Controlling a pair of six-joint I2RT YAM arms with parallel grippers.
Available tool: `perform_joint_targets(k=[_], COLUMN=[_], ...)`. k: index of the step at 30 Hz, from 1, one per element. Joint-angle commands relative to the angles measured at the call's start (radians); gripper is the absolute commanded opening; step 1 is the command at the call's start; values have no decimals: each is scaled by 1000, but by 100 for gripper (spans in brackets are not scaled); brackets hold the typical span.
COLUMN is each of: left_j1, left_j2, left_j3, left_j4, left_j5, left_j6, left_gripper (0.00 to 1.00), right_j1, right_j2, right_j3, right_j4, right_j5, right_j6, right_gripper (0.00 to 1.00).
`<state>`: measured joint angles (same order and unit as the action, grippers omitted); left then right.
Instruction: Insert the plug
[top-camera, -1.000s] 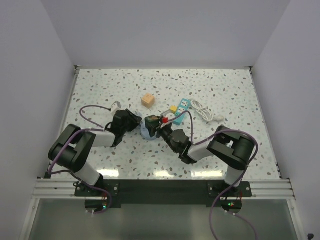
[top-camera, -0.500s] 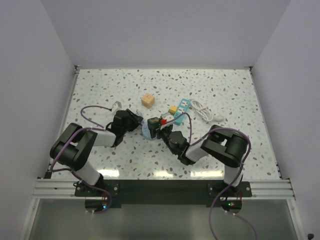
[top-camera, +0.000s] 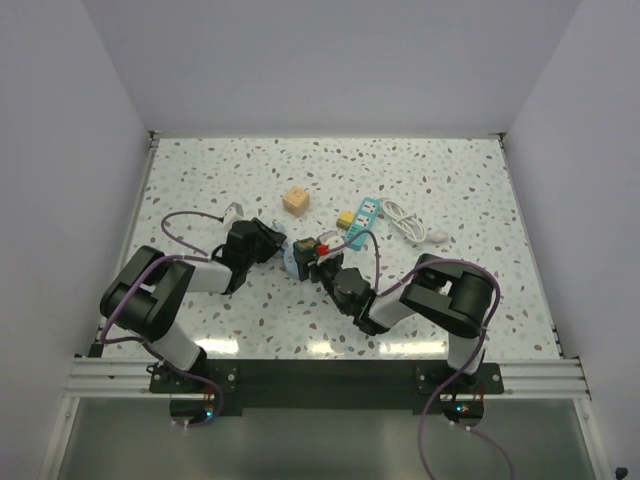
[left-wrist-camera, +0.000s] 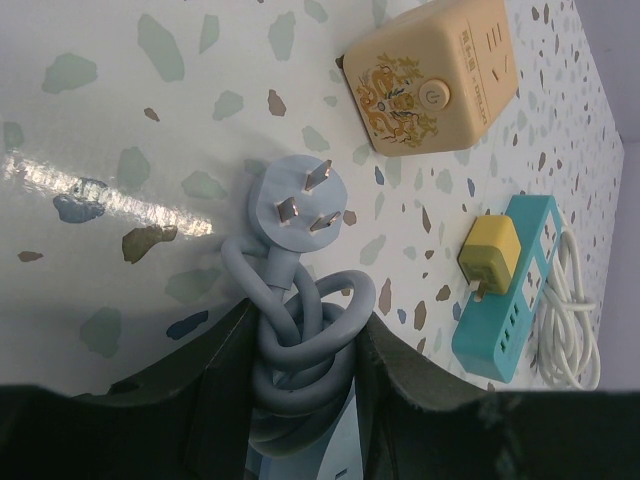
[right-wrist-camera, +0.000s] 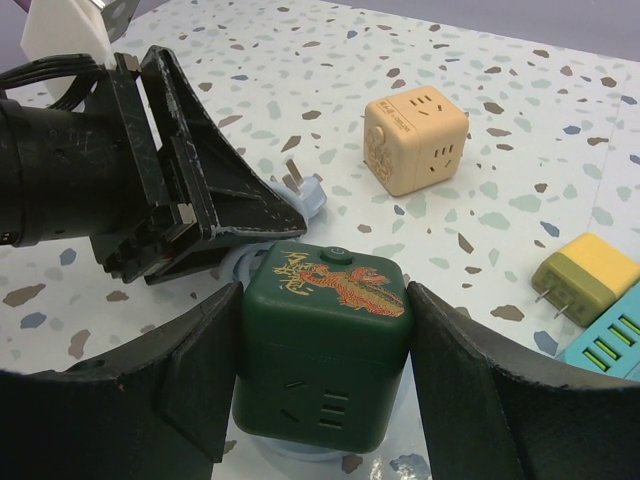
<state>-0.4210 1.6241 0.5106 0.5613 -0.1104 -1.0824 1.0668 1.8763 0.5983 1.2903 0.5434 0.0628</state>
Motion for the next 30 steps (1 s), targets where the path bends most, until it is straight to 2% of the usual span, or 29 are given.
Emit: perform_joint_targets(k=[1,13,18,19,20,21,22,24,25,28,30], left_j1=[-16,-16,-15,-16,-15,-13,-15,-15,-15,-13,-12], left_j2=[36,28,5,-12,-21,-41,-50,-84,-95,-168,-251], left_j3=[-17,-24,-9,-7,-6,-4,-1,8,14,26,16], left_j4=[-51,-47,-69,-69,-70,-70,-69,-75,-84,-123,-117], left_j5=[44,41,28,29,28,28,26,28,25,6,-3], left_j6=[-17,-2,70,94,107,119,137,160,186,255,329], left_gripper=[0,0,0,3,14,20,38,58,75,98,100], right_j1=[9,15,16,16,15,15,15,5,1,-45,-119], right_j2=[-2,20,-34,-49,-89,-110,-138,-227,-256,-385,-484], right_j3=[11,32,38,35,32,29,20,8,-3,-25,-32], right_j4=[262,322,258,223,205,190,149,109,57,-66,-180], right_j5=[49,61,50,50,47,41,36,6,-5,-88,-219], right_j6=[-35,-58,-58,-57,-58,-61,-89,-92,-90,-34,44], right_gripper=[0,0,0,0,0,0,0,0,0,0,0])
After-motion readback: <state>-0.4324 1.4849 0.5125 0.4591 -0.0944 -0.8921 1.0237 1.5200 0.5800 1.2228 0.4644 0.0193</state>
